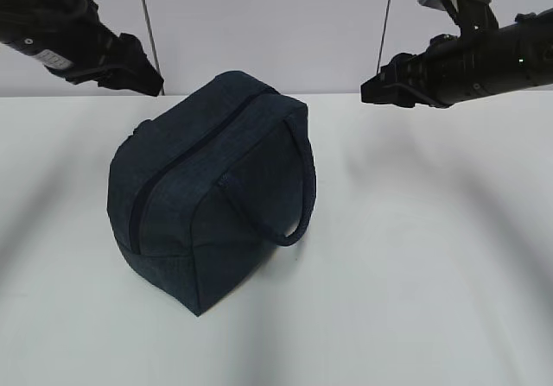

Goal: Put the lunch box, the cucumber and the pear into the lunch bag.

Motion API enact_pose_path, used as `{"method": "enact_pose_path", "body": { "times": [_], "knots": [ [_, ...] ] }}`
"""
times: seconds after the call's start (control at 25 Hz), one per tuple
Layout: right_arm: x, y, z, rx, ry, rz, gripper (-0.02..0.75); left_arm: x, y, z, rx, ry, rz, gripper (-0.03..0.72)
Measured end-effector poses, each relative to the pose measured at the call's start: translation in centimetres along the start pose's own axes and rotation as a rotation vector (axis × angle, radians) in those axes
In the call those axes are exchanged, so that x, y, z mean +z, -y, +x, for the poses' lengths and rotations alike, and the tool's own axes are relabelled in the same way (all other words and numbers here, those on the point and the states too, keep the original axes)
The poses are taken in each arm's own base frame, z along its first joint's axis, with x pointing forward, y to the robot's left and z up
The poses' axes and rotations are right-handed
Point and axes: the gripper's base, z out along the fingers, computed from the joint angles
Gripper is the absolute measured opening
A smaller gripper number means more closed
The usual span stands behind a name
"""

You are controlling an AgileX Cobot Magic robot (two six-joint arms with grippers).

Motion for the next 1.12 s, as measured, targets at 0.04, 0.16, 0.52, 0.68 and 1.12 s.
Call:
{"method": "enact_pose_path", "body": {
  "times": [0.04,0.16,0.52,0.68,1.12],
  "knots": [
    [-0.1,-0.1,-0.1,0.011,0.002,-0.004,0.364,-0.1,-0.4,0.2,-0.012,-0.018,0.002,0.445],
    [-0.1,-0.3,0.0,0.049,-0.007,-0.031,0.365,-0.4,-1.4,0.8,-0.048,-0.051,-0.001,0.445],
    [-0.1,-0.7,0.1,0.074,-0.024,-0.075,0.367,0.1,-2.3,2.8,-0.083,-0.128,-0.006,0.445],
    [-0.1,-0.8,0.1,0.074,-0.025,-0.078,0.368,0.1,-2.6,3.2,-0.073,-0.167,-0.045,0.445],
    [0.1,-0.2,1.7,0.103,-0.054,-0.024,0.368,-0.1,-3.0,3.9,-0.074,-0.244,-0.094,0.445]
  ]
}}
